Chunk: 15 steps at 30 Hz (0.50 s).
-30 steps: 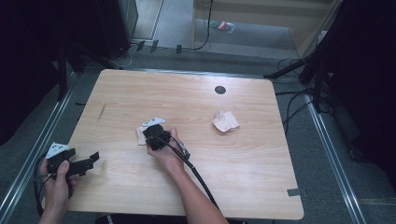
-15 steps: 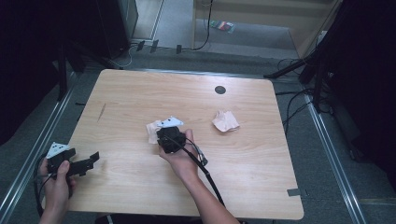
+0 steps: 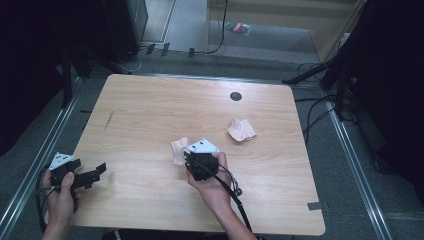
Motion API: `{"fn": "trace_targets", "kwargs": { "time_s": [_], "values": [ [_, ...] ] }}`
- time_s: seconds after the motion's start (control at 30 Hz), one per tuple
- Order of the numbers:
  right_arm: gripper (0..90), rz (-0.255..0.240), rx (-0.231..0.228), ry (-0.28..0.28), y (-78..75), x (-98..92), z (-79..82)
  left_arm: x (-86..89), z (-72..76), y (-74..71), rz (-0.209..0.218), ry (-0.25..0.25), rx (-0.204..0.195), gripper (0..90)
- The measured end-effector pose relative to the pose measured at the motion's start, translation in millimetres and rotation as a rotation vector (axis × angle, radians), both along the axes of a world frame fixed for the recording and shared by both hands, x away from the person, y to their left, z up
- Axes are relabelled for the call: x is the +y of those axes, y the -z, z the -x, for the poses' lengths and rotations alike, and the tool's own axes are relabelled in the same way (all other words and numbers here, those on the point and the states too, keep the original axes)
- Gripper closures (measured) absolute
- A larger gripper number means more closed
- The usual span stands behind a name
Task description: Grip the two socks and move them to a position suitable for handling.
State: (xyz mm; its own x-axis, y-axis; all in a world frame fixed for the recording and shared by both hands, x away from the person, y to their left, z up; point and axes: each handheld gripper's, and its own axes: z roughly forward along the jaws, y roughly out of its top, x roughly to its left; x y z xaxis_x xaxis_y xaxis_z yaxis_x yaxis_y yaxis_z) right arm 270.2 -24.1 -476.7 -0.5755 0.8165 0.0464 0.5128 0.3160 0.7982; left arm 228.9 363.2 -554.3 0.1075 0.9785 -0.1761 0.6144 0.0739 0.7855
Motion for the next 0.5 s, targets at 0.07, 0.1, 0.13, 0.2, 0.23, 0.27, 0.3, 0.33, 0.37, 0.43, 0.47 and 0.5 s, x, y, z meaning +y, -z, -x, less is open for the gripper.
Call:
{"fn": "trace_targets", "kwargs": {
  "time_s": [0.07, 0.1, 0.13, 0.2, 0.23, 0.27, 0.3, 0.33, 0.37, 0.43, 0.47, 0.5],
  "values": [
    [82.2, -0.007, 0.007, 0.008, 1.3, -7.6, 3.3, 0.0, 0.0, 0.0, 0.000, -0.001, 0.000, 2.6],
    [82.2, -0.011, 0.009, 0.013, 1.8, -10.1, 4.5, 0.1, 0.0, -0.1, -0.001, 0.001, 0.001, 2.6],
    [82.2, -0.016, 0.017, 0.018, 2.5, -14.0, 6.9, 0.0, 0.1, -0.1, -0.001, 0.000, 0.002, 2.6],
    [82.1, -0.019, 0.017, 0.024, 4.0, -18.9, 11.7, 0.1, 0.1, -0.1, -0.001, 0.000, 0.002, 2.6],
    [82.2, -0.020, 0.018, 0.024, 4.4, -20.3, 13.4, 0.1, 0.1, -0.1, -0.001, 0.000, 0.002, 2.6],
    [82.1, -0.021, 0.018, 0.026, 4.9, -21.7, 15.0, 0.1, 0.1, -0.1, -0.001, 0.000, 0.002, 2.6],
    [82.1, -0.023, 0.018, 0.029, 5.9, -23.8, 17.6, 0.1, 0.1, -0.1, -0.001, -0.001, 0.001, 2.6],
    [82.1, -0.022, 0.016, 0.031, 6.9, -25.0, 18.9, 0.0, 0.1, -0.1, -0.001, -0.002, 0.000, 2.6],
    [82.1, -0.021, 0.016, 0.038, 9.2, -27.1, 21.0, 0.1, 0.1, -0.1, 0.000, -0.002, 0.001, 2.6],
    [82.1, -0.019, 0.022, 0.048, 14.7, -29.6, 23.7, -0.1, 0.0, -0.1, -0.003, -0.002, 0.002, 2.6],
    [82.1, -0.016, 0.023, 0.052, 18.0, -31.0, 24.6, -0.3, 0.1, -0.2, -0.005, -0.003, 0.002, 2.6],
    [82.1, -0.021, 0.029, 0.060, 21.3, -32.3, 25.3, -0.2, 0.1, -0.2, -0.004, -0.001, 0.002, 2.6]
  ]
}}
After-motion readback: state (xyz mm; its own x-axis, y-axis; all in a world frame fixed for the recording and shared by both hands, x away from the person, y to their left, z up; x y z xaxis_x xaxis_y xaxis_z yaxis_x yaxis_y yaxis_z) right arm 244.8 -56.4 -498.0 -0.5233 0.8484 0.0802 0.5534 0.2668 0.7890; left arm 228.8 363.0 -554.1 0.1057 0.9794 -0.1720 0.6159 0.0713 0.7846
